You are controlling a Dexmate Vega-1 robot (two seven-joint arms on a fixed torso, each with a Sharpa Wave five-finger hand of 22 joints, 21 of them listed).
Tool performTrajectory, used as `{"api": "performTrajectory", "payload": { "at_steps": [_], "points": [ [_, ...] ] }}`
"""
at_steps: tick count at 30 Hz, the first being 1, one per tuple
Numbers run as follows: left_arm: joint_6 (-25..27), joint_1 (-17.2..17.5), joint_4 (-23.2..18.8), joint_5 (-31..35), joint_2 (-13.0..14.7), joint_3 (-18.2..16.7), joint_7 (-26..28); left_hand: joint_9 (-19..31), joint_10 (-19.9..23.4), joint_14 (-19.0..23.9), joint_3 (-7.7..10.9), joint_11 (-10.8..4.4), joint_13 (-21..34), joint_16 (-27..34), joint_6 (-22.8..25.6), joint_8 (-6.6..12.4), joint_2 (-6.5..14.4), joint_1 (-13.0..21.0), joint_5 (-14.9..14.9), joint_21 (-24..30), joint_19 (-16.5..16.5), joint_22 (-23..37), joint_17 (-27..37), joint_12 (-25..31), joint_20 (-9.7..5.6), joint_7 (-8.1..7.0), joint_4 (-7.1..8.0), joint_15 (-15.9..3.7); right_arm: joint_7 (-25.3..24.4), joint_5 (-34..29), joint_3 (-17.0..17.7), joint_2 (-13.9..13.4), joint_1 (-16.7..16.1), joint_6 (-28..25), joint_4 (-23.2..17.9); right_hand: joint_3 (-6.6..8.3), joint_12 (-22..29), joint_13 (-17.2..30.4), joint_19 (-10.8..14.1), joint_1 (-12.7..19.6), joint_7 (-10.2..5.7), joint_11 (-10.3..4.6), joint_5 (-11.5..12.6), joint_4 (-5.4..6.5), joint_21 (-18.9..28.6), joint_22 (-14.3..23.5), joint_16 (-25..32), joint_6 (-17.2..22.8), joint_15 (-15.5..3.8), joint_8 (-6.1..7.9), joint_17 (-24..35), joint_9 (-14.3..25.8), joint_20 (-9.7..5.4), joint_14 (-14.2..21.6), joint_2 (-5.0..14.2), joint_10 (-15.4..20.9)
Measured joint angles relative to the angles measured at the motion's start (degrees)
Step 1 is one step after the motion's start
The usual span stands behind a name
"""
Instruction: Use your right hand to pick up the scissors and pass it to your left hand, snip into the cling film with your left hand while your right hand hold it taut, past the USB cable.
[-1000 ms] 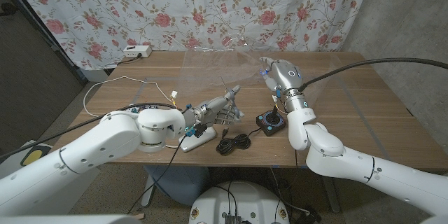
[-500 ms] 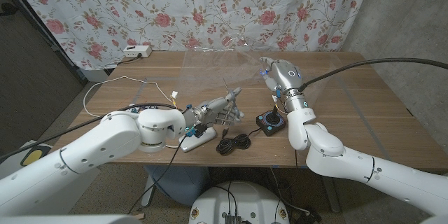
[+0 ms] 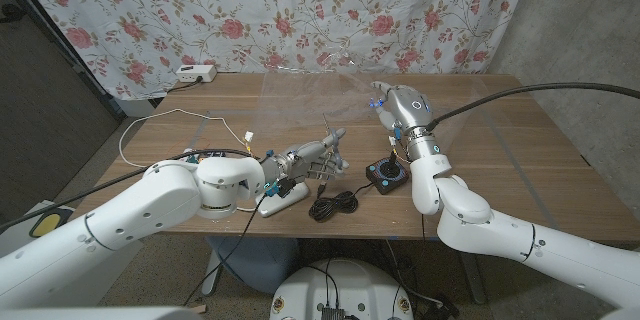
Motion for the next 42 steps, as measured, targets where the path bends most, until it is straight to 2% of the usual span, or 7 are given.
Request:
{"api": "performTrajectory", "payload": {
  "at_steps": [6,16,20,27,35,39,42],
  "points": [
    [-0.05,0.01,0.00,0.09,0.09,0.00,-0.05,-0.09,0.00,0.00,0.65,0.00,0.00,0.00,0.06,0.00,-0.92,1.07,-0.54,0.00,0.00,0.00,-0.31,0.00,0.00,-0.06,-0.65,0.00,0.00,-0.08,-0.05,0.03,0.01,-0.12,0.00,0.00,0.11,-0.01,0.00,0.00,0.00,-0.21,0.00,0.00,0.00,0.00,0.00,0.00,0.00,0.00,0.00,0.31,0.00,0.00,0.00,0.21],
    [-0.05,0.01,-0.19,0.22,0.11,0.10,-0.09,0.01,0.01,0.31,2.53,-0.01,-0.10,0.00,0.09,0.00,-0.65,4.11,-0.54,0.00,0.00,0.00,-0.39,0.00,0.00,-0.10,-2.53,-0.31,0.16,-0.10,-0.10,0.10,0.15,-0.28,0.11,-0.16,0.12,0.06,0.00,0.10,0.00,-0.20,0.00,0.16,0.00,0.00,0.00,0.00,0.00,0.00,0.00,0.31,0.00,0.00,0.09,0.20],
    [-0.05,0.01,-0.26,0.36,0.11,0.19,-0.09,0.00,0.01,0.31,2.59,-0.01,-0.10,0.00,0.09,-0.01,-0.93,4.38,-0.54,0.00,0.00,0.00,-0.57,0.00,0.00,-0.10,-2.94,-0.31,0.18,-0.12,-0.10,0.11,0.16,-0.35,0.13,-0.16,0.12,0.06,0.00,0.09,0.00,-0.20,0.00,0.16,0.00,0.00,0.00,-0.01,0.00,0.00,0.00,0.31,0.00,0.00,0.09,0.20],
    [-0.05,0.36,-0.50,0.49,0.10,0.26,-0.03,0.00,-0.01,0.31,2.32,-0.04,-0.10,0.00,0.08,0.00,-1.59,4.17,-0.74,0.00,0.00,0.00,-0.83,0.00,0.00,-0.11,-3.15,-0.31,0.23,-0.23,-0.12,0.11,0.15,-0.55,0.14,-0.16,0.11,0.06,0.00,0.09,0.00,-0.20,0.00,0.16,0.00,0.00,0.00,-0.01,0.00,-0.18,0.00,0.31,0.00,0.00,0.09,0.20],
    [-0.41,1.04,-0.82,0.67,0.30,0.23,0.43,0.00,0.17,0.31,1.62,-0.21,-0.10,0.00,0.19,-0.46,-2.81,2.94,-1.17,0.00,0.00,0.00,-1.10,-0.02,0.00,-0.22,-2.44,-0.31,0.29,-0.38,-0.24,0.04,0.14,-0.60,0.06,-0.16,0.06,0.06,0.00,0.09,0.00,-0.19,0.00,0.16,0.00,0.00,0.00,-0.01,0.00,-0.28,0.00,0.30,0.00,0.00,0.08,0.20],
    [-0.62,1.40,-1.02,0.73,0.35,0.12,0.62,0.34,0.17,0.31,2.52,-0.21,-0.10,0.00,0.28,-0.46,-1.82,3.93,-1.17,0.00,0.00,0.00,-0.93,-0.02,0.00,-0.31,-3.32,-0.31,0.31,-0.45,-0.27,0.02,0.14,-0.63,-0.05,-0.16,0.06,0.06,0.00,0.09,0.00,-0.19,0.00,0.16,0.00,0.00,0.00,-0.01,0.00,-0.28,0.00,0.30,0.00,0.00,0.08,0.19],
    [-0.84,1.66,-1.04,0.79,0.35,0.06,0.91,0.27,0.17,0.34,4.89,-0.21,-0.10,0.00,0.31,-0.47,0.20,6.25,-0.71,0.00,0.01,0.00,-0.93,-0.02,0.00,-0.28,-4.39,-0.33,0.33,-0.50,-0.31,-0.02,0.14,-0.68,-0.16,-0.16,0.06,0.05,0.00,0.08,0.00,-0.19,0.00,0.16,0.00,0.00,0.00,-0.01,0.00,-0.28,0.00,0.30,0.00,0.00,0.08,0.19]
  ]
}}
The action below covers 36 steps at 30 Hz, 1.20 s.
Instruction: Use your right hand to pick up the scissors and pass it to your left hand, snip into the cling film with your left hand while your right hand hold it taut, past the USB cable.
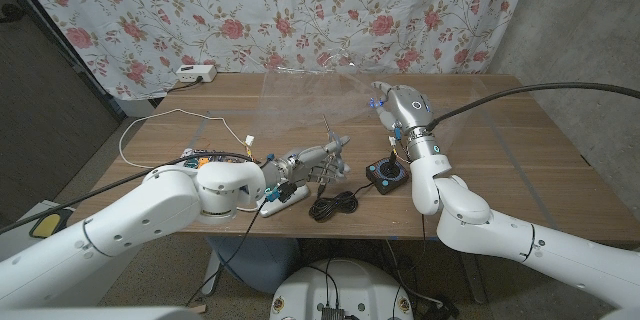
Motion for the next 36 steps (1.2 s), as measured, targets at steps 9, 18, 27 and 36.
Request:
{"api": "performTrajectory", "payload": {
  "at_steps": [9,18,27,36],
  "points": [
    [-0.52,0.46,0.00,0.27,-0.23,-0.08,0.59,0.28,-0.01,0.49,10.11,0.02,0.35,-0.26,0.83,-0.09,0.79,6.65,2.49,0.39,0.00,0.31,0.00,-0.12,0.00,-0.21,-2.88,-0.92,0.07,-0.14,-0.04,-0.18,-0.05,-0.25,-0.30,0.00,-0.04,0.00,0.00,0.00,0.00,0.00,0.00,0.00,0.00,0.00,0.00,0.00,0.00,0.00,0.00,0.00,0.00,0.00,0.00,0.00],
    [-0.57,0.76,-0.25,0.29,-0.44,-0.12,1.36,0.55,-0.37,1.21,16.50,-0.31,0.37,-0.87,1.39,0.85,-1.19,8.64,3.60,0.92,0.45,0.31,-0.06,-0.10,0.02,-0.86,-1.27,-1.63,0.07,-0.24,-0.04,-0.29,-0.11,-0.40,-0.47,0.00,-0.04,-0.01,0.00,0.00,0.00,0.00,0.00,0.00,0.00,0.00,0.00,0.00,0.00,0.00,0.00,-0.01,0.00,0.00,0.00,0.00],
    [-0.48,0.82,-0.53,0.30,-0.47,-0.13,1.77,0.09,-0.46,1.52,17.16,-0.39,0.37,-1.33,1.72,0.85,-1.48,8.92,3.60,0.92,0.53,0.31,-0.69,-0.09,0.11,-1.16,-0.91,-1.94,0.08,-0.28,-0.07,-0.38,-0.11,-0.45,-0.60,0.00,-0.05,-0.02,0.00,0.00,0.00,0.01,0.00,0.00,0.00,0.00,0.00,0.00,0.00,0.00,0.00,-0.01,0.00,0.00,0.00,-0.01],
    [-0.87,1.25,-0.92,0.89,-0.62,-0.26,2.21,0.09,-0.45,1.51,17.25,-0.38,0.37,-1.77,1.71,0.85,-1.23,8.67,3.33,0.89,0.53,0.30,-1.22,-0.10,0.10,-1.16,-0.84,-1.93,0.42,-0.44,-0.12,-0.51,0.30,-0.29,-0.60,-0.16,-0.05,-0.04,0.00,-0.01,0.00,0.01,0.00,0.16,0.00,0.00,0.00,0.00,0.00,0.00,0.00,-0.01,0.00,0.00,0.00,-0.01]
  ]
}}
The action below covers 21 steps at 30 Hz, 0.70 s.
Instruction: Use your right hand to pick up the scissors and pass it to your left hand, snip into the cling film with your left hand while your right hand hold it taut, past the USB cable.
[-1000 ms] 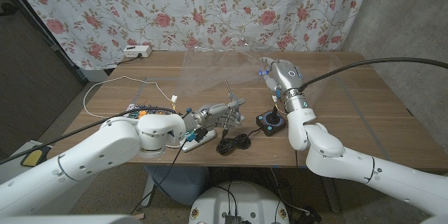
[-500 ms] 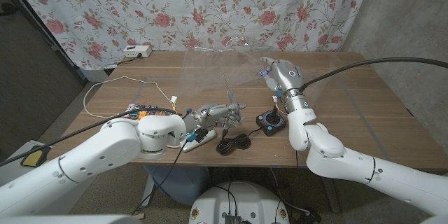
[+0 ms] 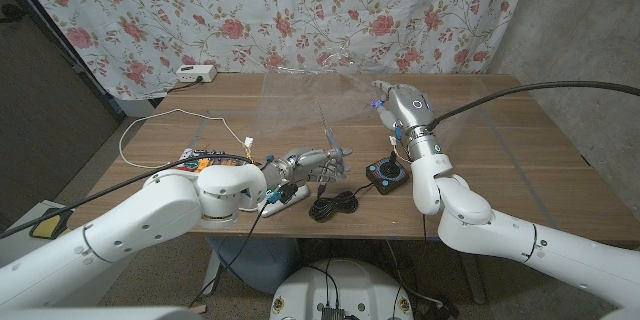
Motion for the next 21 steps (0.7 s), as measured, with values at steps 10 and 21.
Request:
{"api": "performTrajectory", "payload": {
  "at_steps": [10,21],
  "points": [
    [-1.44,0.86,-0.24,1.15,-0.57,-0.05,0.71,-0.23,0.00,0.00,0.40,0.01,0.00,-0.44,0.00,0.00,0.06,-0.98,-0.44,-0.01,0.00,-0.17,-0.39,-0.02,0.00,0.00,-0.07,0.01,0.62,-0.04,0.03,-0.85,0.44,0.34,-0.29,0.00,-0.01,0.06,0.00,0.00,0.00,0.00,0.00,0.00,0.00,0.00,0.00,0.00,0.00,0.00,0.00,0.00,0.00,0.00,0.00,0.00],
    [-3.99,2.74,0.05,3.17,-1.08,0.20,1.32,-0.27,0.00,0.31,2.45,0.01,0.00,-0.84,0.01,0.00,-0.51,-2.00,-0.85,-0.01,-0.01,-0.17,-0.79,-0.35,0.00,0.01,-2.13,-0.30,1.23,-0.42,0.12,-1.48,0.79,0.30,-0.87,0.00,-0.01,0.06,0.00,0.00,0.00,0.00,0.00,0.00,0.00,0.00,0.00,0.00,0.00,0.00,0.00,0.00,0.00,0.00,0.00,0.00]
  ]
}}
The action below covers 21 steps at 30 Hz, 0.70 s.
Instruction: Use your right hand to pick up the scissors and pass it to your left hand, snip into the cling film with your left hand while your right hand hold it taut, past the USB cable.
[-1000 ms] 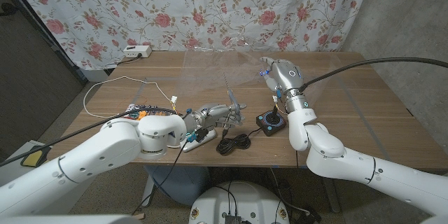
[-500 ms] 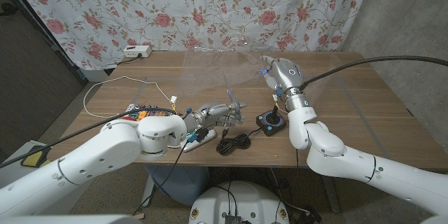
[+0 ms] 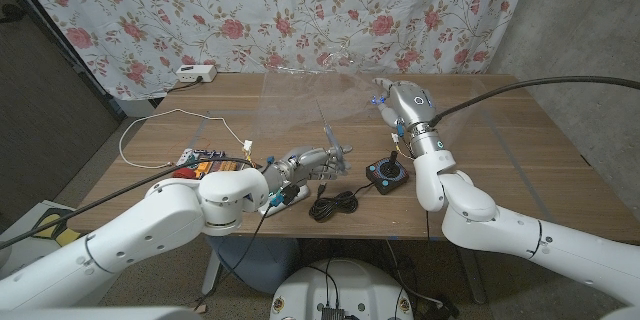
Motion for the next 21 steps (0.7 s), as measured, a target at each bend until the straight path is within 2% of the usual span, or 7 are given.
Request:
{"api": "performTrajectory", "payload": {
  "at_steps": [4,13,16,20,21],
  "points": [
    [-1.12,0.76,0.44,0.56,-0.09,-0.33,-0.01,0.00,0.00,0.00,0.86,0.00,0.00,-0.38,0.00,0.00,-0.37,-0.38,0.00,0.00,0.00,0.00,0.00,-0.07,0.00,0.00,-0.54,0.00,0.31,-0.46,-0.21,0.17,0.29,-0.54,-0.13,0.00,0.00,0.00,0.00,0.02,0.00,0.00,0.00,0.00,0.00,0.00,0.00,0.00,0.00,0.00,0.00,0.00,0.00,0.00,0.01,0.00],
    [-3.99,2.09,1.10,1.83,-0.05,-1.19,-0.61,-0.27,0.01,0.00,1.26,0.01,0.00,-0.49,0.00,0.00,-0.53,-0.52,0.00,0.00,0.00,0.00,-0.27,-0.16,0.00,0.00,-0.95,0.00,0.56,-1.77,-1.17,1.75,1.34,-1.55,0.52,0.00,0.12,-0.01,0.00,0.24,0.00,0.10,0.00,0.00,0.00,0.00,0.00,0.00,0.00,0.00,0.00,0.00,0.00,0.00,0.24,-0.10],
    [-5.11,3.54,1.38,2.26,0.44,-2.09,-1.14,-0.27,0.01,-0.01,1.33,0.01,0.00,-0.49,0.00,0.00,-0.53,-0.52,0.00,0.00,0.00,0.00,-0.27,-0.17,0.00,0.00,-1.01,0.01,0.56,-2.12,-1.53,2.26,1.52,-1.86,0.82,0.00,0.12,-0.02,0.00,0.24,0.00,0.10,0.00,0.00,0.00,0.00,0.00,0.00,0.00,0.00,0.00,0.00,0.00,0.00,0.24,-0.10],
    [-6.12,3.54,1.38,2.51,0.44,-2.09,-1.63,-0.27,0.01,-0.01,1.33,0.01,0.00,-0.49,0.00,0.00,-0.76,-0.75,0.00,0.00,0.00,0.00,-0.26,-0.19,0.00,0.00,-1.02,0.01,0.56,-2.22,-1.94,2.87,1.68,-1.92,1.16,0.00,0.12,-0.02,0.00,0.29,0.00,0.10,0.00,0.00,0.00,0.00,0.00,0.00,0.00,0.00,0.00,0.00,0.00,0.00,0.19,-0.10],
    [-6.42,4.82,1.74,2.55,0.98,-2.97,-1.76,-0.27,0.01,-0.01,1.49,0.01,0.00,-0.49,0.00,0.00,-0.92,-0.91,-0.07,0.00,0.00,0.00,-0.27,-0.20,0.00,0.00,-1.18,0.01,0.43,-2.79,-2.06,3.03,1.71,-2.67,1.20,0.00,0.12,-0.02,0.00,0.54,0.00,0.10,0.00,0.00,0.00,0.00,0.00,0.00,0.00,0.00,0.00,0.00,0.00,0.00,-0.07,-0.10]
  ]
}}
